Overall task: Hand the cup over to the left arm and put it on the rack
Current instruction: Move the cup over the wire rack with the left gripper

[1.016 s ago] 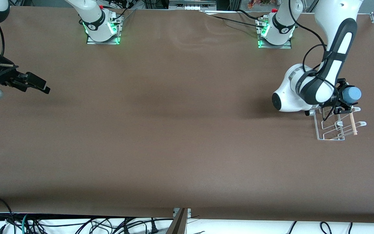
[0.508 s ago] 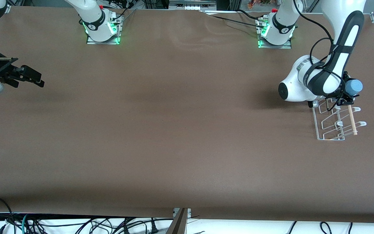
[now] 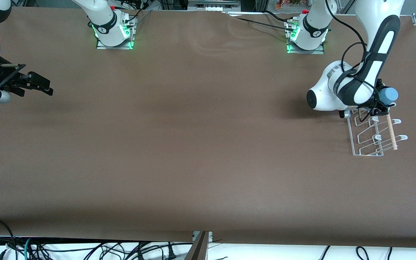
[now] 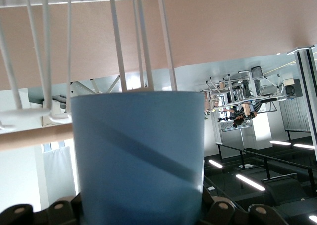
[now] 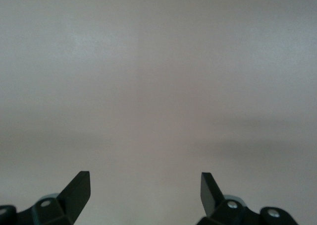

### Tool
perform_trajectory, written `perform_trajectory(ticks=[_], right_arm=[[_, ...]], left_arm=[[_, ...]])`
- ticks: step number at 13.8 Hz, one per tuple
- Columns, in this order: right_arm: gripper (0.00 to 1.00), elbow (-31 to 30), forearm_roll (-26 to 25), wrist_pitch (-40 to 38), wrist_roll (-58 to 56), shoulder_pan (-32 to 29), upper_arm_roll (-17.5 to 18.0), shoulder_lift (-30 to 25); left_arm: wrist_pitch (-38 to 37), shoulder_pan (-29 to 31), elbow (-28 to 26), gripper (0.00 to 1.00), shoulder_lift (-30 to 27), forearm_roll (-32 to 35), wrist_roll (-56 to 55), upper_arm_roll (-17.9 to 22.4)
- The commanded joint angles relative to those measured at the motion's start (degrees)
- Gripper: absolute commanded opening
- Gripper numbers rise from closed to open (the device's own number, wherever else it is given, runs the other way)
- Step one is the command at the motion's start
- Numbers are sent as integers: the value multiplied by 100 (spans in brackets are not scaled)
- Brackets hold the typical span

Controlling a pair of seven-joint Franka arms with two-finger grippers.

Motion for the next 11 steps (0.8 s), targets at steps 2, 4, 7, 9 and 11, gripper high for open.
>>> perform_trajectory(ticks=[2,4,7,9,11], right_arm=[[99,148,-164,-186,-276,59,-44,30],[99,174,-138,-195,-374,33,-70,65],[99,271,-164,-204,-375,41,-61,100],[99,306,-164,-203,-384,41,-61,118],[99,315,-165,-195,-375,59,-52,118]], left_arm=[[-51,-100,-43,15,120,159,-208,-24],[-78,-126,-43,100,120,106,-120,-42],[-174,-126,45,100,-20,53,-102,-51],[-166,-126,184,100,-134,10,-102,-59],[-157,-118,491,100,-301,-629,-111,-59]])
